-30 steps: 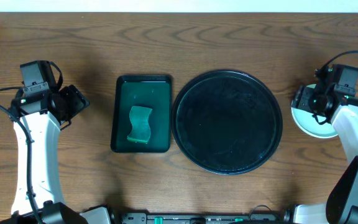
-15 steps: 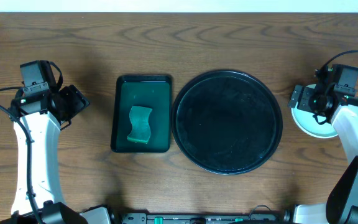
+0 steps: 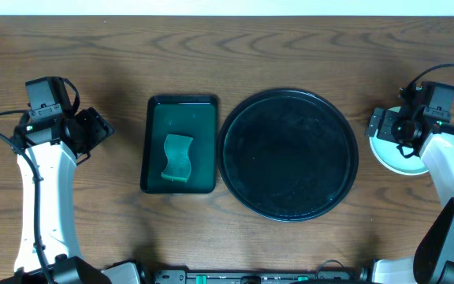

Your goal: Clean dirty plates on tray and stack at the side

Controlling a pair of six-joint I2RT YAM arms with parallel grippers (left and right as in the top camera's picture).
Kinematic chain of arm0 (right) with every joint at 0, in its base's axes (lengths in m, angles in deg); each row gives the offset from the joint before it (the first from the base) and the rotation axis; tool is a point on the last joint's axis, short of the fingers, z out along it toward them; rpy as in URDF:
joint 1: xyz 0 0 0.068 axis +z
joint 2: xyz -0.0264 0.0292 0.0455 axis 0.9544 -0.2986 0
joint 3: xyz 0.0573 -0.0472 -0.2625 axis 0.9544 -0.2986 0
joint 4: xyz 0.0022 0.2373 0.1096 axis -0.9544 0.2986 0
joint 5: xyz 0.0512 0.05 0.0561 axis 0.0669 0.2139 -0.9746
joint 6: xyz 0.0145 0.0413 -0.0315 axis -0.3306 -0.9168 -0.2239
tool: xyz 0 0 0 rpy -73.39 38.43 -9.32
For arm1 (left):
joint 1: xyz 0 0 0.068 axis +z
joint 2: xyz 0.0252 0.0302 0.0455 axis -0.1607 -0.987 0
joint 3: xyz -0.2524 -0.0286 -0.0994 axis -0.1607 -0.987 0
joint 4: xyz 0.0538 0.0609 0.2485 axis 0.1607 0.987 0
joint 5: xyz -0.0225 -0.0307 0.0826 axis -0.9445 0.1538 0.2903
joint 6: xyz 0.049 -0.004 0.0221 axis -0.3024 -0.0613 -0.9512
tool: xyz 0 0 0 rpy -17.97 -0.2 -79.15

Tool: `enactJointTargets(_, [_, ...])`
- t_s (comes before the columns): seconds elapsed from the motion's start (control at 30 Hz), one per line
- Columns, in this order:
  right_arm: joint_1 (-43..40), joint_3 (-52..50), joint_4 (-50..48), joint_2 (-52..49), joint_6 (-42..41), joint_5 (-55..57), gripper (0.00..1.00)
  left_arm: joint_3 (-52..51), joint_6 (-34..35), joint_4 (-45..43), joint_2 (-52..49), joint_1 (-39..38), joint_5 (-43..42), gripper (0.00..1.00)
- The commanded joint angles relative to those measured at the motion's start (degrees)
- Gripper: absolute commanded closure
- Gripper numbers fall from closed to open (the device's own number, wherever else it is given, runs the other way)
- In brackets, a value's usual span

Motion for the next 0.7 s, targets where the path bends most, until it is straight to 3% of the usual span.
enactJointTargets(0.0, [0.26,-0.15,0.07,-0.04,0.66,0.37,0.01,0.85,0.07,0.13,0.20,0.24,0.33,0.20])
enactJointTargets(0.67, [0.28,-0.26,0.13,0.42,0.66,0.37,0.01,0.85,0.07,0.13,0.20,0.24,0.33,0.20])
